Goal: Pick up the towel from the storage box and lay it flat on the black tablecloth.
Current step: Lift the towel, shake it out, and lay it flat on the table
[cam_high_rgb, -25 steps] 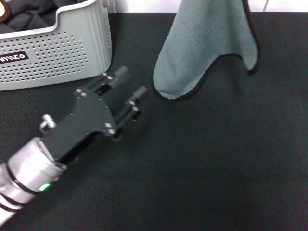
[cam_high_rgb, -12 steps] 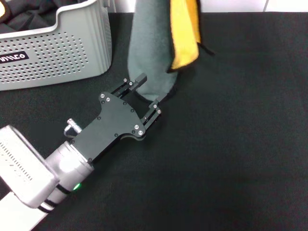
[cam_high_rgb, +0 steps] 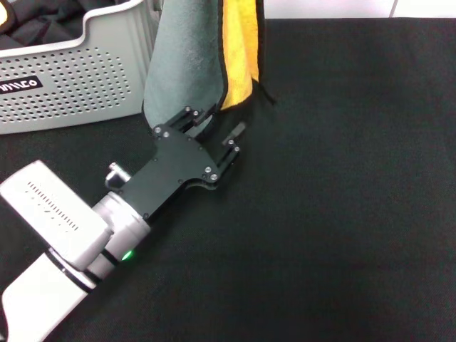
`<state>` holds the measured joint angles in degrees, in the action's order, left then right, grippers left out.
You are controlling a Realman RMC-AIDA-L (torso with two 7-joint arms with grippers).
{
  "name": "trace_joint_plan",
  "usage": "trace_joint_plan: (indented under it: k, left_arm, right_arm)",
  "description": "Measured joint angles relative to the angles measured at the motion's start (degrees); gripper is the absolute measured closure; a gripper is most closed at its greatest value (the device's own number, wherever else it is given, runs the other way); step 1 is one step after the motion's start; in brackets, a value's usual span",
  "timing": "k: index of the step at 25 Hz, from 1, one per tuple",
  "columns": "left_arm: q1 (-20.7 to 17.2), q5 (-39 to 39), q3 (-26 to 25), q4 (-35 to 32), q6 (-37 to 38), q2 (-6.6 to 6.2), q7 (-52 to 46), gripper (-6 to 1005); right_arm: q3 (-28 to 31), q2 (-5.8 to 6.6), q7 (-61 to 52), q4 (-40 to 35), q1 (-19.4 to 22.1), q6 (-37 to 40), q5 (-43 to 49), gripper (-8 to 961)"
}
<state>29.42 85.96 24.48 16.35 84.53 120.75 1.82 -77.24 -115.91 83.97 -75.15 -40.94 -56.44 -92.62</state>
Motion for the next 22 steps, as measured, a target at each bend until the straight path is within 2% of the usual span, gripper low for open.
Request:
trace_joint_plan:
  k: [6, 17, 22]
  left_arm:
    - [1.37, 0.02, -0.8, 0.92, -1.11, 0.01, 0.15, 496]
    - [-0.5, 0.11, -1.45, 0.66, 0.51, 0.0, -1.99, 524]
    - [0.0, 0.0, -1.46, 0.37, 0.19, 0.0, -3.22, 538]
  right_arm:
    - [-0.8, -0.01, 0.01, 0.01, 0.19, -0.06, -0.14, 944]
    - [-0.74, 0.0, 0.56, 0.01, 0.66, -0.13, -0.12, 943]
    - [-0.74, 0.0, 1.02, 0.0, 0.73, -0.21, -0.15, 943]
